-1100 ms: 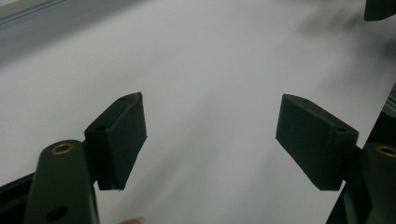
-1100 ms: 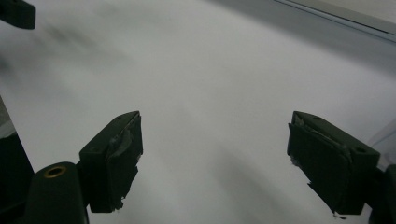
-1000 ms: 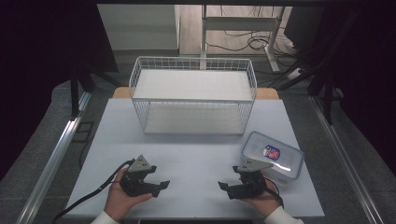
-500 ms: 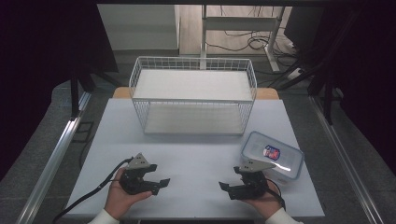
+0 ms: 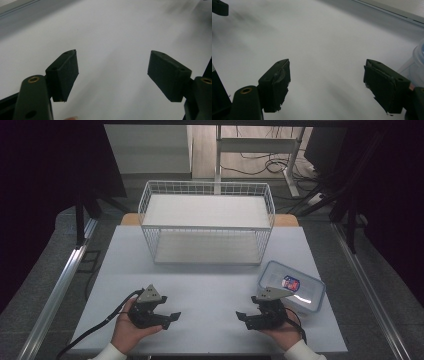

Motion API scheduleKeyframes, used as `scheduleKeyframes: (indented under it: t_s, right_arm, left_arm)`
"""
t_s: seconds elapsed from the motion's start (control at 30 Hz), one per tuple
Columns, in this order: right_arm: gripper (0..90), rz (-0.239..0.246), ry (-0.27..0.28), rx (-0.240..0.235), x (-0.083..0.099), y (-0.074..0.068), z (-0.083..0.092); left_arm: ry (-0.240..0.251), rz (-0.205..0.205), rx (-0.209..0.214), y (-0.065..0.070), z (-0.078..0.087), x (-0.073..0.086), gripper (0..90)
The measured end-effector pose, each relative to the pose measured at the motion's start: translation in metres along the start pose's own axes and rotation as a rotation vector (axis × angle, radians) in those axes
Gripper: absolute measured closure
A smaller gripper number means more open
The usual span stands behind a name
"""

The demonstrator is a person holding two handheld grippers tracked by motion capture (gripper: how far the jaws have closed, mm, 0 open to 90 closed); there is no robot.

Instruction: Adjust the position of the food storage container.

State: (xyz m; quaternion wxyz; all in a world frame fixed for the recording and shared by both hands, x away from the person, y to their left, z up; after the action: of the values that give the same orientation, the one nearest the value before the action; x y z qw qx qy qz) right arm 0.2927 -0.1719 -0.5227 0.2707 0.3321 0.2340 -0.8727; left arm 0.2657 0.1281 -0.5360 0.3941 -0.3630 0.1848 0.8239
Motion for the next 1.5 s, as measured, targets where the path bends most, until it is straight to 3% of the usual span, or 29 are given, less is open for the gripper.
scheduleKeyframes:
  t_s: [0.3, 0.57, 0.6, 0.73, 0.77, 1.03, 1.07, 1.23, 1.4, 1.43, 1.5]
  right_arm:
    - [22.5, -0.014, 0.03, 0.021, -0.011, 0.005, 0.014]
    - [24.9, -0.043, 0.036, 0.086, -0.03, 0.028, 0.031]
    - [26.3, -0.054, 0.04, 0.106, -0.035, 0.036, 0.035]
    - [28.9, -0.07, 0.049, 0.143, -0.041, 0.048, 0.038]
    - [30.5, -0.09, 0.053, 0.169, -0.046, 0.058, 0.04]
    - [38.5, -0.112, 0.02, 0.174, -0.064, 0.083, 0.044]
    - [40.6, -0.113, 0.009, 0.192, -0.07, 0.091, 0.045]
    - [45.4, -0.108, -0.012, 0.22, -0.08, 0.105, 0.045]
    - [51.1, -0.122, -0.059, 0.252, -0.089, 0.132, 0.043]
    - [51.1, -0.122, -0.059, 0.252, -0.089, 0.132, 0.043]
    - [54.9, -0.147, -0.069, 0.27, -0.093, 0.147, 0.043]
  left_arm:
    - [0.009, 0.01, 0.004, -0.001, 0.001, -0.001, 24.2]
    - [0.006, 0.011, 0.005, -0.001, 0.001, -0.001, 24.1]
    - [0.003, 0.009, 0.008, -0.001, 0.001, -0.001, 24.1]
    - [0.003, 0.006, 0.009, -0.002, 0.002, -0.001, 24.1]
    - [0.008, 0.009, 0.008, -0.002, 0.002, -0.001, 24.1]
    - [0.002, 0.001, 0.012, -0.002, 0.001, -0.001, 24.0]
    - [0.003, 0.003, 0.015, -0.001, 0.001, -0.001, 24.0]
    - [0.001, 0.004, 0.012, -0.002, 0.001, -0.001, 24.0]
    - [-0.007, 0.004, 0.015, -0.002, -0.001, 0.0, 23.9]
    - [-0.007, 0.004, 0.015, -0.002, -0.001, 0.0, 23.9]
    - [-0.006, 0.005, 0.015, -0.002, -0.001, 0.0, 23.9]
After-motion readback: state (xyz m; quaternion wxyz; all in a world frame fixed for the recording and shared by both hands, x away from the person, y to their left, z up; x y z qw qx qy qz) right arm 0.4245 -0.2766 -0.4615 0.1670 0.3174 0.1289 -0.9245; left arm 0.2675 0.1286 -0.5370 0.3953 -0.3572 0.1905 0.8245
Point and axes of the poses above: each handheld gripper's, and its own axes: z roughly backward along the jaws, x roughly out of its underside, y roughly to its right, the point moved 6 cm from there along -z, roughly forward along the jaws, and after that the axes turned 11 degrees about -z, right-handed, at the moved point
